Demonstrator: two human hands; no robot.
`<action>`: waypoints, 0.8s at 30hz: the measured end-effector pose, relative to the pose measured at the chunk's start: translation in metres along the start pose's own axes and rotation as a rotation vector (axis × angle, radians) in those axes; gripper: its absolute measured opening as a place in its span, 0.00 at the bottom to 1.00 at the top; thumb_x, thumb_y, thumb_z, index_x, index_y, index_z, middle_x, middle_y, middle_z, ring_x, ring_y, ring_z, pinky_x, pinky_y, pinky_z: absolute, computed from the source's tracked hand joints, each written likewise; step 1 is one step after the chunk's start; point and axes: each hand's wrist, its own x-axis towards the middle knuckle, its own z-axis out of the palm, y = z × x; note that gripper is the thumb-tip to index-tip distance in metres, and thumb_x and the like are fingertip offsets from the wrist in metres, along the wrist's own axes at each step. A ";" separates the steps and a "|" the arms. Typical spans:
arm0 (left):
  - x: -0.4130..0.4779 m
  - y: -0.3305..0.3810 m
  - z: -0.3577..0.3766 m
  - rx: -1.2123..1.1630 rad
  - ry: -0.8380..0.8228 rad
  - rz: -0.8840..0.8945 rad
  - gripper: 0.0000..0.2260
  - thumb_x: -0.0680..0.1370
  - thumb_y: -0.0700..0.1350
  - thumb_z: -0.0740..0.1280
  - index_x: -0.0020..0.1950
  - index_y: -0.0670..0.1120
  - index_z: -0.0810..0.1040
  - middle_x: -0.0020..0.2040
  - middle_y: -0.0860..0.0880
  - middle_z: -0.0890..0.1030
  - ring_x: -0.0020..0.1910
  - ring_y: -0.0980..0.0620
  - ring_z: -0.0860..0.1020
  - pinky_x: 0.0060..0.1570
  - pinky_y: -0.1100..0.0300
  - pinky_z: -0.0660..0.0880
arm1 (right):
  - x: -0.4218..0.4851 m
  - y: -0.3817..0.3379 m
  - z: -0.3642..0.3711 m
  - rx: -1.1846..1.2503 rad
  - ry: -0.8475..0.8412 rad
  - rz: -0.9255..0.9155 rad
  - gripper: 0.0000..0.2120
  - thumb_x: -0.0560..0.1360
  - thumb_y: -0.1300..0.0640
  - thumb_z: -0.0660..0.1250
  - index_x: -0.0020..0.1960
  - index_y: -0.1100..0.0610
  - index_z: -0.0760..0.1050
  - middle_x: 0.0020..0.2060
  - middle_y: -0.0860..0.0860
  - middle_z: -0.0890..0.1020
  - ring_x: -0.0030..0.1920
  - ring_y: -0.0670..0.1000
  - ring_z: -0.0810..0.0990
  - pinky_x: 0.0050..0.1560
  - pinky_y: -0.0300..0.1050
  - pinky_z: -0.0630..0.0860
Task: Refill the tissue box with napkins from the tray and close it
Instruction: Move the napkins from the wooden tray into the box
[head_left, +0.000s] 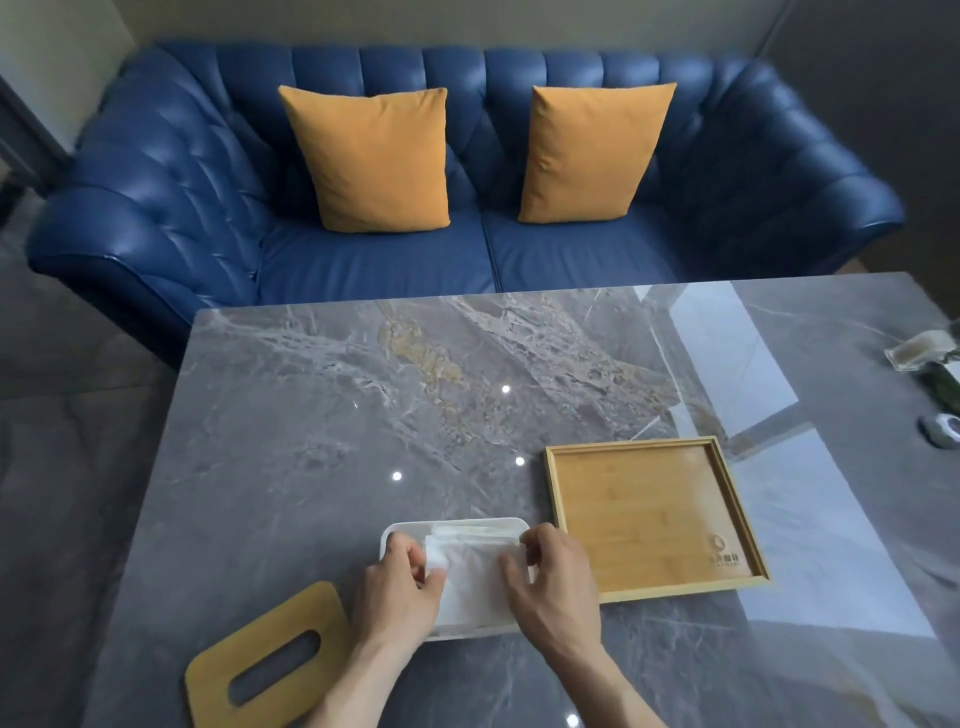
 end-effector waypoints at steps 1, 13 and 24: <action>0.000 0.000 0.002 0.006 0.001 -0.001 0.09 0.74 0.52 0.68 0.43 0.50 0.70 0.37 0.53 0.82 0.40 0.47 0.79 0.41 0.54 0.73 | -0.001 0.002 0.002 -0.016 0.004 -0.003 0.05 0.72 0.50 0.68 0.43 0.50 0.73 0.39 0.44 0.75 0.43 0.47 0.73 0.43 0.44 0.73; -0.003 0.003 0.023 0.096 0.000 -0.017 0.09 0.78 0.50 0.65 0.47 0.51 0.65 0.42 0.54 0.77 0.48 0.45 0.80 0.41 0.53 0.70 | 0.008 0.008 0.016 -0.408 -0.033 -0.080 0.08 0.68 0.52 0.71 0.40 0.53 0.73 0.38 0.51 0.75 0.38 0.56 0.75 0.34 0.50 0.74; -0.013 0.001 0.022 0.206 0.008 0.135 0.12 0.78 0.51 0.66 0.53 0.52 0.63 0.52 0.54 0.80 0.52 0.48 0.81 0.41 0.56 0.70 | 0.004 0.021 0.009 -0.301 -0.160 -0.165 0.11 0.73 0.51 0.67 0.53 0.48 0.67 0.50 0.47 0.72 0.48 0.52 0.75 0.35 0.48 0.76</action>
